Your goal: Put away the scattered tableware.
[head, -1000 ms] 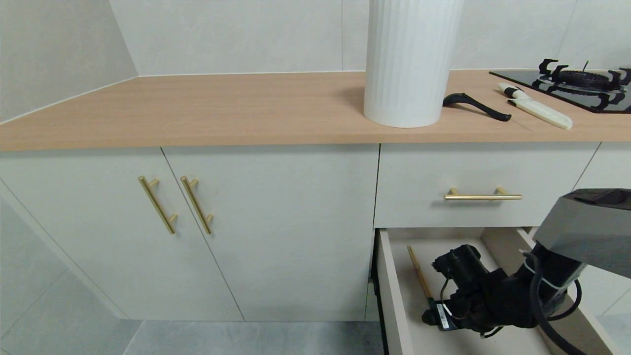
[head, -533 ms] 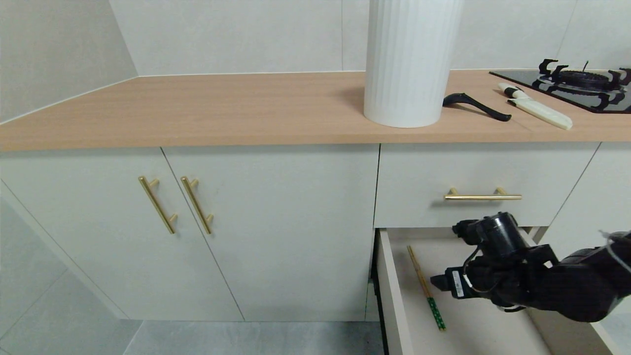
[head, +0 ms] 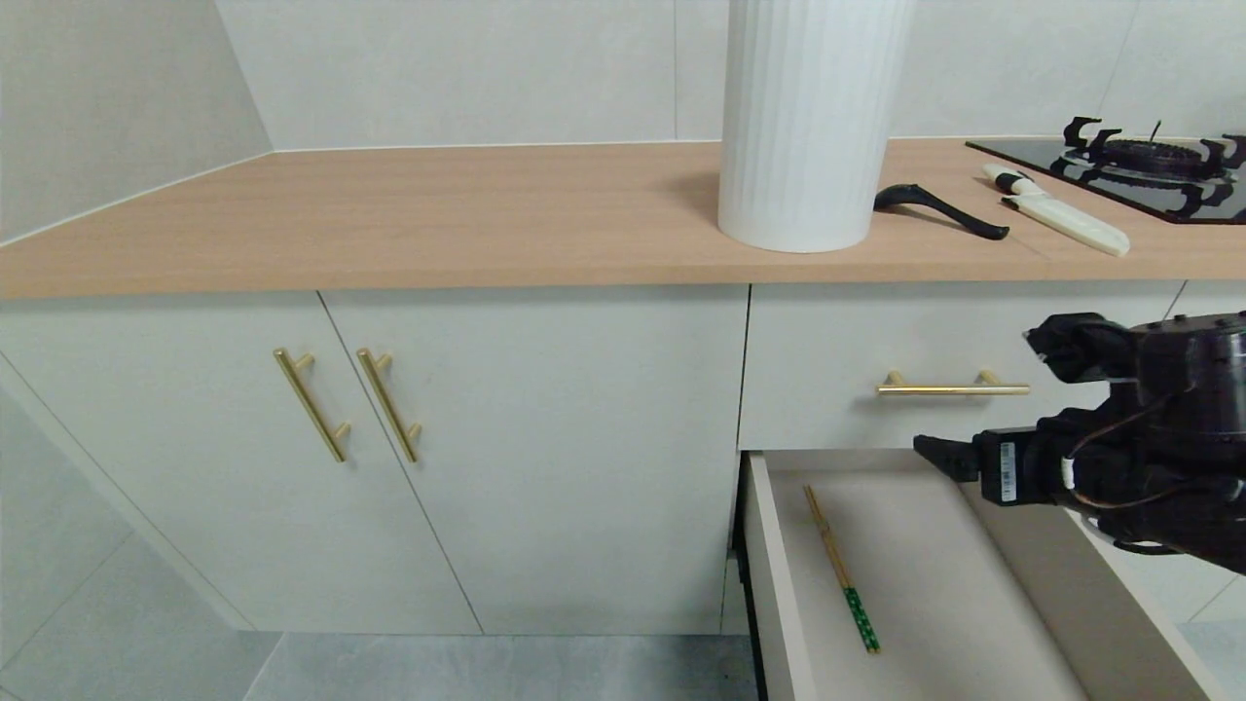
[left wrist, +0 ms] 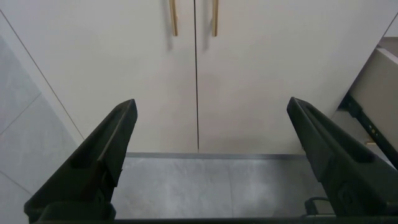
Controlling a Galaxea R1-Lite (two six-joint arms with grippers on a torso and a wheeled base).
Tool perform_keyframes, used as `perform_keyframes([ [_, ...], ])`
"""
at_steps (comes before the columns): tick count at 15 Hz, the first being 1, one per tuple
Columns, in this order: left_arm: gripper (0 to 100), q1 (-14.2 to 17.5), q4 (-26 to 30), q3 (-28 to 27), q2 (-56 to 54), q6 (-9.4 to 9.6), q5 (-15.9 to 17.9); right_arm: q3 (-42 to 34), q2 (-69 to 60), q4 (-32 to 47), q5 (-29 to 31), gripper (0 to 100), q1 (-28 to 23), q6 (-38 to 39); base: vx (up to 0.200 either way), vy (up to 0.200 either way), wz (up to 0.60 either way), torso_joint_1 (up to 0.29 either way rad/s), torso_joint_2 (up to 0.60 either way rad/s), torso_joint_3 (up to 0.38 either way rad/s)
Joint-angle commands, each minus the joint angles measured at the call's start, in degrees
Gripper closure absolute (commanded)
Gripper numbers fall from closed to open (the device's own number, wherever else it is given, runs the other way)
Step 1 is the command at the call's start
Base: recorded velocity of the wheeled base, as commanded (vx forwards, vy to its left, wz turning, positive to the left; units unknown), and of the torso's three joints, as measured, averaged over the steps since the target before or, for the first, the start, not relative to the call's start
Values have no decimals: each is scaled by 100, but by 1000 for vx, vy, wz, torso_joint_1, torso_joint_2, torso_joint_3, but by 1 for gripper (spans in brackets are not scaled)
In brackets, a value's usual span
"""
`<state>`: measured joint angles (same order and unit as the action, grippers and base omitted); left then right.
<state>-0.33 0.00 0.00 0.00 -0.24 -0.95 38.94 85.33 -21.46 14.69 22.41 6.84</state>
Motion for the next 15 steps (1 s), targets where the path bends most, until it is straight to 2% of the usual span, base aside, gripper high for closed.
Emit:
perform_keyframes([
  [1, 0, -2, 0, 0, 9, -2, -2, 26, -571, -8, -1, 0, -79, -86, 0, 0, 0, 0, 0, 0],
  [4, 0, -2, 0, 0, 9, -2, -2, 17, -773, -8, 8, 0, -175, -324, 0, 0, 0, 0, 0, 0],
  [8, 0, -2, 0, 0, 9, -2, -2, 17, -799, -17, 8, 0, -254, -367, 0, 0, 0, 58, -233, -233],
  [15, 0, -2, 0, 0, 9, -2, -2, 9, -746, -17, 8, 0, -254, -367, 0, 0, 0, 172, -486, -295],
])
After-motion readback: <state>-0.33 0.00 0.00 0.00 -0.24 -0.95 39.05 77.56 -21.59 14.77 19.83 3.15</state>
